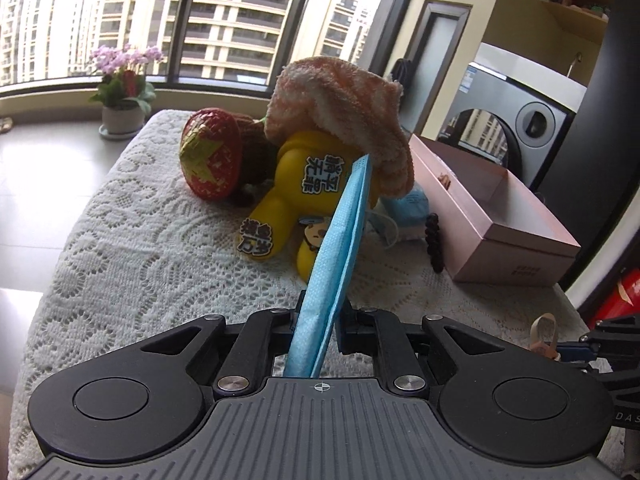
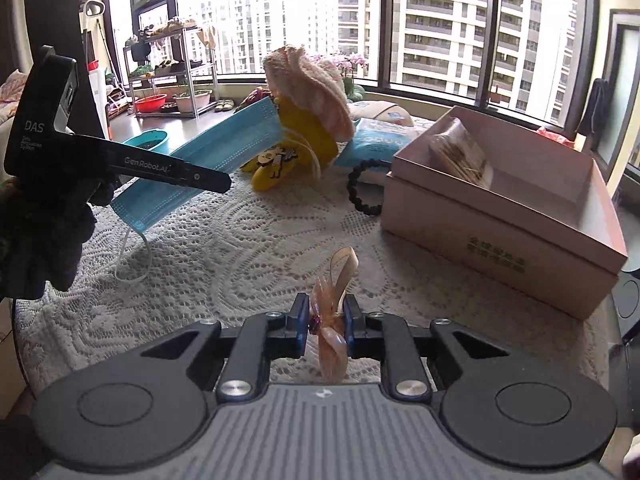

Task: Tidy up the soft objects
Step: 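Grasp the pink ribbon bow with the right tool while the left lifts the mask, then lower the blue mask into the pink box and open the left tool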

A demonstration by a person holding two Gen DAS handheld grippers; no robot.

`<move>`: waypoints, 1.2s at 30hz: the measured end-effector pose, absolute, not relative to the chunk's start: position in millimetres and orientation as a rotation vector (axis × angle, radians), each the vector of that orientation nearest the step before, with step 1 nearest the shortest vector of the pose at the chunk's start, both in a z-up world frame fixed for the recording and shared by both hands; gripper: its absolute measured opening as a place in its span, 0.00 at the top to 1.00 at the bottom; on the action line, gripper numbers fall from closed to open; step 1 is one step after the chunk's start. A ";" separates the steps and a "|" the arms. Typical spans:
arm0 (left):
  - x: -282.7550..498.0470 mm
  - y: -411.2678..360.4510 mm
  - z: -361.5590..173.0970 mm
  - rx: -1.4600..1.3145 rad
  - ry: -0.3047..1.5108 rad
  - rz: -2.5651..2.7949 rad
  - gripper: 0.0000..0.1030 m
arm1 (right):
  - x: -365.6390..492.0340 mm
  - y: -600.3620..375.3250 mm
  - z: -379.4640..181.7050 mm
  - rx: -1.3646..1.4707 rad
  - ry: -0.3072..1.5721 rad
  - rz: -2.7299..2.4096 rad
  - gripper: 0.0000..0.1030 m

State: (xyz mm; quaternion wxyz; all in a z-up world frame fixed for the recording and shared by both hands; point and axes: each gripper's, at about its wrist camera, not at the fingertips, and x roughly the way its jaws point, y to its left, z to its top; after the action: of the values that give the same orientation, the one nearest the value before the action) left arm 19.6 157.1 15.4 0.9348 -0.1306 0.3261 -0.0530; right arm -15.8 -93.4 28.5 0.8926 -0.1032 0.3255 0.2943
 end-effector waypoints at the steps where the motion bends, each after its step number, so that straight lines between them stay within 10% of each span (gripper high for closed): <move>1: 15.9 154.6 18.8 -0.254 0.656 -0.120 0.87 | -20.1 -103.7 30.0 -0.207 0.669 0.591 0.83; 14: -27.5 53.7 86.4 -0.107 0.603 -0.447 0.88 | -56.7 -195.3 39.9 -0.062 0.597 0.440 0.83; 22: 87.0 -12.9 169.5 -0.186 0.426 -0.482 0.82 | -59.4 -220.2 39.7 0.000 0.551 0.388 0.84; 36: 208.4 -35.4 112.1 -0.201 0.587 -0.479 0.81 | -42.9 -228.3 28.5 0.031 0.577 0.369 0.84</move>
State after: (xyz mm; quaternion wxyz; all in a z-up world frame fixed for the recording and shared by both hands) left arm 208.4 -35.4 112.1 0.9242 -0.0977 0.2862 -0.2333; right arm -42.9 -228.3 28.5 0.9418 0.0153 0.2828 0.1809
